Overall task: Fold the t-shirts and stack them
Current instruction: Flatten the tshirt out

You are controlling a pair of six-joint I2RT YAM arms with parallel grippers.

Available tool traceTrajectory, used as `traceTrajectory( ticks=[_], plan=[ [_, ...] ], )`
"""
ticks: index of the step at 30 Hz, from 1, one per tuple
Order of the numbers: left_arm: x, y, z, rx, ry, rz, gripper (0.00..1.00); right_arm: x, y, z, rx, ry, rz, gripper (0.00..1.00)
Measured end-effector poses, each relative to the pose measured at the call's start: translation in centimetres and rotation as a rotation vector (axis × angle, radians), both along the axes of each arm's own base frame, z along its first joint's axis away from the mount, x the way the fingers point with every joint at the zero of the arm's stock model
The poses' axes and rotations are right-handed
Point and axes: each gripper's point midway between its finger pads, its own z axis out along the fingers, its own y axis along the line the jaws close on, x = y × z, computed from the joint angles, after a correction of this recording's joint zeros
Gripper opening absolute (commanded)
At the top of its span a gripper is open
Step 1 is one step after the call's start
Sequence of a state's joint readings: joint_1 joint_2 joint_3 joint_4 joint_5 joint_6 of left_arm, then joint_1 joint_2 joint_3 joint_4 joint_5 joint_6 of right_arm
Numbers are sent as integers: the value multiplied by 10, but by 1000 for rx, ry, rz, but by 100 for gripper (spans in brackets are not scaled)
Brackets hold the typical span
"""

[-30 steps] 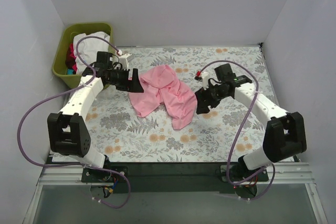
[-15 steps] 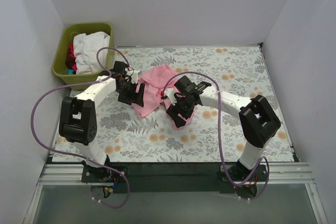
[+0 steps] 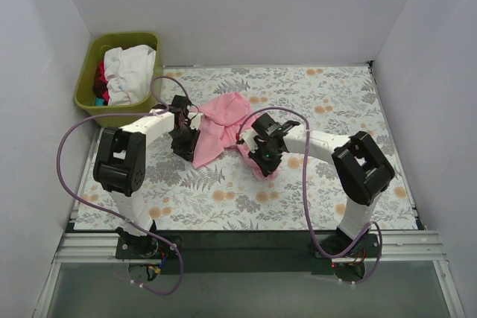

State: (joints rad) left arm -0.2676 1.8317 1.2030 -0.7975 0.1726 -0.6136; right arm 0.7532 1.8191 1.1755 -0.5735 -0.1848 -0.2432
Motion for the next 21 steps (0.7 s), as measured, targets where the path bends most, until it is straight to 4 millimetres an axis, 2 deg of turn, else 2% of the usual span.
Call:
traceTrajectory(
  ticks=[1, 3, 6, 9, 13, 14, 15, 16, 18, 21],
  plan=[
    [-3, 2, -1, 11, 9, -7, 8, 1, -10, 1, -8, -1, -18, 1],
    [-7, 7, -2, 34, 19, -27, 0, 6, -35, 7, -12, -9, -67, 1],
    [-14, 14, 3, 60, 20, -62, 0, 22, -73, 27, 0, -53, -157, 1],
    [-20, 19, 18, 66, -2, -101, 0, 43, -106, 54, 31, -135, -233, 1],
    [-24, 22, 40, 63, -50, -162, 2, 56, -133, 73, 42, -205, -270, 1],
    [-25, 22, 44, 59, -55, -176, 12, 58, -138, 74, 40, -210, -274, 1],
    [-24, 20, 49, 49, -63, -196, 35, 59, -143, 73, 36, -209, -281, 1],
    [-22, 16, 54, 29, -72, -217, 46, 60, -147, 72, 33, -203, -287, 1],
    [-11, 3, 70, -38, -115, -242, 59, 60, -155, 69, 30, -186, -299, 1],
    [13, -22, 102, -131, -218, -274, 65, 59, -162, 67, 24, -170, -314, 1]
  ],
)
